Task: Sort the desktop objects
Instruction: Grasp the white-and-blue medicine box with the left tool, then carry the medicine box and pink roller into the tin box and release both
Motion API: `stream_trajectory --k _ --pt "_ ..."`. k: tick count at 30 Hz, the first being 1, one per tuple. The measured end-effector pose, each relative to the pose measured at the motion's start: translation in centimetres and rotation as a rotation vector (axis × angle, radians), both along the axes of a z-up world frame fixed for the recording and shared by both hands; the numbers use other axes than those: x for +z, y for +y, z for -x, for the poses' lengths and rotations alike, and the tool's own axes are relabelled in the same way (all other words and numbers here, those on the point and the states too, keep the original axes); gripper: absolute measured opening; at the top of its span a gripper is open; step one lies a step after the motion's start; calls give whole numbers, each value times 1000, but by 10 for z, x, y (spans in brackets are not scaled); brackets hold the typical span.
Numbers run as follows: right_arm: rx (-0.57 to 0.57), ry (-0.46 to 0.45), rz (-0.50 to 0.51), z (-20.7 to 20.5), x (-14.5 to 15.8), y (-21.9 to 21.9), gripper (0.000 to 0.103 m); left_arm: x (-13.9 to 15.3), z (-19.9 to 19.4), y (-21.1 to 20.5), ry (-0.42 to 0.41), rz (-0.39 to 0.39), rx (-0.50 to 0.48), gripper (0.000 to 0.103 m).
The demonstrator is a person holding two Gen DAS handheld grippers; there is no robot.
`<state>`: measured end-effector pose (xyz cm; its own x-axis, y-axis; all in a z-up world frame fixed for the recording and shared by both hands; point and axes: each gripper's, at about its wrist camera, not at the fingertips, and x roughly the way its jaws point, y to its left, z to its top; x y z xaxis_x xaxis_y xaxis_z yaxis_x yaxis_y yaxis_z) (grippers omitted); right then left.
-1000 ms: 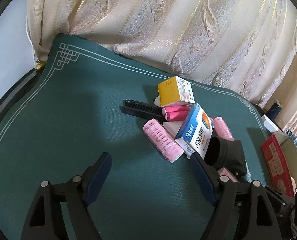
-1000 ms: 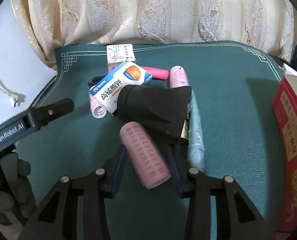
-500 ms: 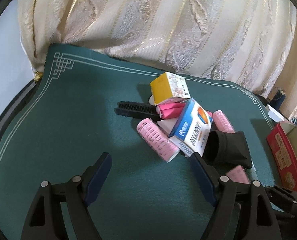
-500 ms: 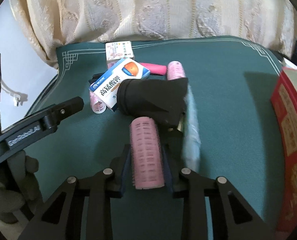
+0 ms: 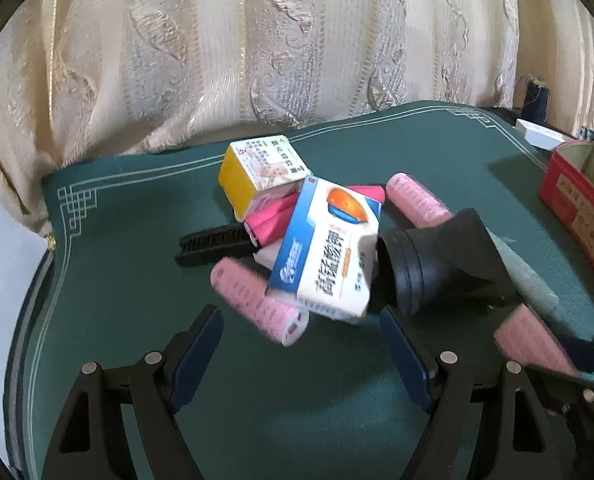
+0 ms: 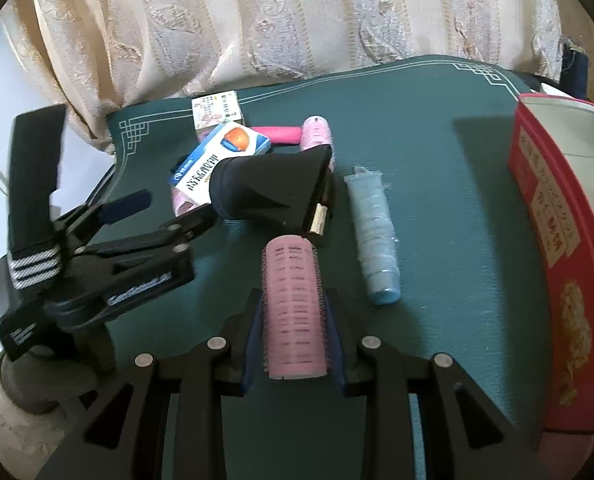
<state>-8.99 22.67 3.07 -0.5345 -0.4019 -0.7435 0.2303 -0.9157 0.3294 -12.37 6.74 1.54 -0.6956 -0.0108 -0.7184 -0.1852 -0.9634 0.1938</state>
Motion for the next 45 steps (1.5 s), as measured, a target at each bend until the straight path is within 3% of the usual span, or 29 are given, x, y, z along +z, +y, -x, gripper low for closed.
stream_trajectory --k 9,14,16,23,32,40,45 --pt "-3 -7 6 -1 -3 0 32 -7 30 10 10 98 -16 83" --pt "-2 -5 0 -2 -4 -1 32 -8 38 14 9 91 -27 82" --pt "-2 -5 0 -1 -5 -2 32 -7 39 15 -5 61 -52 57" --pt "-2 4 10 -2 -5 0 32 9 27 2 22 -28 -25 57" --pt "4 43 35 -8 2 -1 32 42 -22 -9 77 -152 -20 57" --pt "-28 87 42 -14 17 6 32 52 -48 -3 85 -175 -32 57" --pt "-58 167 27 -32 45 18 32 61 -58 3 86 -200 -49 57"
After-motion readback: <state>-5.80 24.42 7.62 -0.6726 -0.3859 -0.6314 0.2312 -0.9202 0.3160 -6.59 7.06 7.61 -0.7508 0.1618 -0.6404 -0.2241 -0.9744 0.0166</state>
